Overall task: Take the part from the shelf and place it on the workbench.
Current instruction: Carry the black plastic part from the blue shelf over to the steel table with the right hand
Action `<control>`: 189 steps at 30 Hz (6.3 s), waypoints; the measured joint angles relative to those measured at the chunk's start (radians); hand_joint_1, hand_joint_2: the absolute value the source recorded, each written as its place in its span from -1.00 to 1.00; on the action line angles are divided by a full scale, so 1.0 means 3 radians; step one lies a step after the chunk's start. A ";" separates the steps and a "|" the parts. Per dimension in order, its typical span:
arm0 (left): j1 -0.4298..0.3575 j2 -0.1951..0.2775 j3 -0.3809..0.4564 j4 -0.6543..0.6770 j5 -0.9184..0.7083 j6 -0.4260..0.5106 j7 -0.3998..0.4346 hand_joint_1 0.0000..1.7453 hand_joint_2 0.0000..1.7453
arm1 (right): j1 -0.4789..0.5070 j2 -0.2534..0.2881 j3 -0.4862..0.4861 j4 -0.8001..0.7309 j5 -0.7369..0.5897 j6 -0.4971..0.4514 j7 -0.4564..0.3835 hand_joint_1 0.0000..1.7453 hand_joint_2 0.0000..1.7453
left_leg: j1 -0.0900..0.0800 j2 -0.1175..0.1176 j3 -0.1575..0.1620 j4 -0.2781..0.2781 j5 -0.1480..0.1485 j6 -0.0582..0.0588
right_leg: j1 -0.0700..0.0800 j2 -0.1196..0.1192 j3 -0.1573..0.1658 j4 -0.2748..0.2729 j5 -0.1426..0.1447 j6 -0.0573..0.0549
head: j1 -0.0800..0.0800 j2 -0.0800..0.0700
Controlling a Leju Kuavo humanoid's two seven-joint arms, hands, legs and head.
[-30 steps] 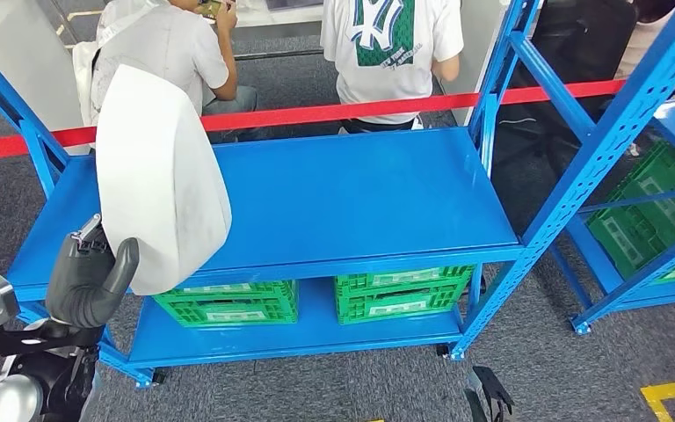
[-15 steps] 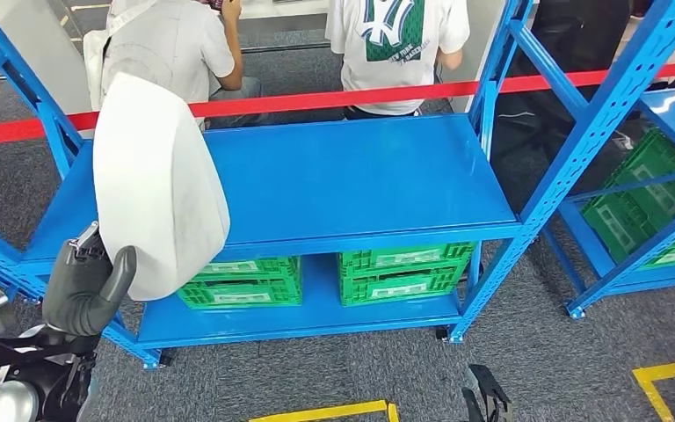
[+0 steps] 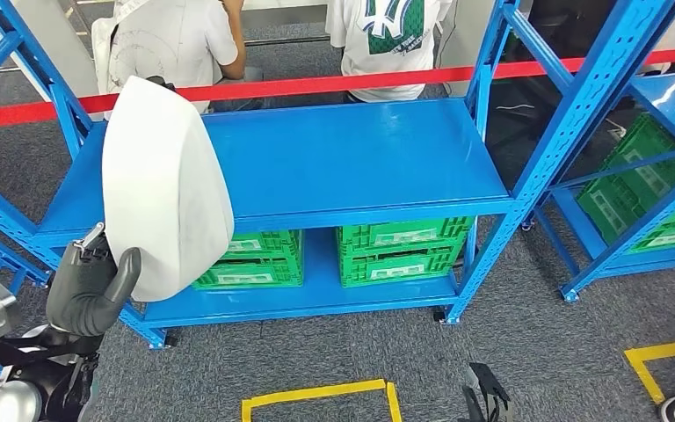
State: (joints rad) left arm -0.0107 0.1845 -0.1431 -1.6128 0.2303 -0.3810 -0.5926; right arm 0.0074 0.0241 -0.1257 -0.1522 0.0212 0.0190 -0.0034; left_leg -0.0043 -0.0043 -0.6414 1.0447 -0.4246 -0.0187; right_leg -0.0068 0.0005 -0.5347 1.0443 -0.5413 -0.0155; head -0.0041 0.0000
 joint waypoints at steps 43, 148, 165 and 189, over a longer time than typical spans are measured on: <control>0.0346 -0.0162 -0.0126 -0.0201 -0.0318 0.0070 -0.0125 1.00 1.00 | 0.0030 0.0024 -0.0087 0.0005 -0.0027 0.0001 -0.0049 -1.00 -1.00 | 0.0044 0.0011 0.0439 0.0093 -0.0381 -0.0083 | -0.0033 -0.0038 -0.0339 -0.0030 0.0316 0.0018 | -0.0029 0.0000; -0.0070 -0.0074 -0.0152 0.0084 -0.0079 0.0012 -0.0143 1.00 1.00 | -0.0027 0.0038 -0.0109 0.0006 -0.0119 -0.0024 0.0084 -1.00 -1.00 | 0.0000 0.0025 -0.0023 -0.0139 0.0080 0.0025 | 0.0000 -0.0009 -0.0078 -0.0089 0.0089 -0.0008 | 0.0008 0.0000; -0.0113 -0.0126 -0.0150 0.0094 -0.0080 0.0001 -0.0129 1.00 1.00 | -0.0042 0.0070 -0.0149 0.0006 -0.0145 -0.0031 0.0113 -1.00 -1.00 | 0.0079 0.0082 -0.0157 -0.0051 0.0127 0.0036 | -0.0080 -0.0111 -0.0057 0.0137 -0.0128 0.0192 | 0.0025 0.0000; -0.0090 -0.0097 -0.0107 0.0078 -0.0087 0.0011 -0.0175 1.00 1.00 | -0.0049 0.0070 -0.0149 0.0005 -0.0067 -0.0001 0.0131 -1.00 -1.00 | 0.0051 0.0017 0.0200 -0.0113 -0.0176 0.0112 | -0.0045 0.0066 -0.0468 0.0509 -0.0161 0.0136 | 0.0010 0.0000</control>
State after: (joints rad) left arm -0.0378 0.1555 -0.1753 -1.5893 0.2042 -0.3777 -0.6451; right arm -0.0073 0.0451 -0.1705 -0.1507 0.0010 0.0187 0.0359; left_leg 0.0108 0.0009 -0.5815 1.0108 -0.4775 0.0150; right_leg -0.0202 0.0204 -0.6752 1.1969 -0.5896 0.0254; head -0.0010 0.0000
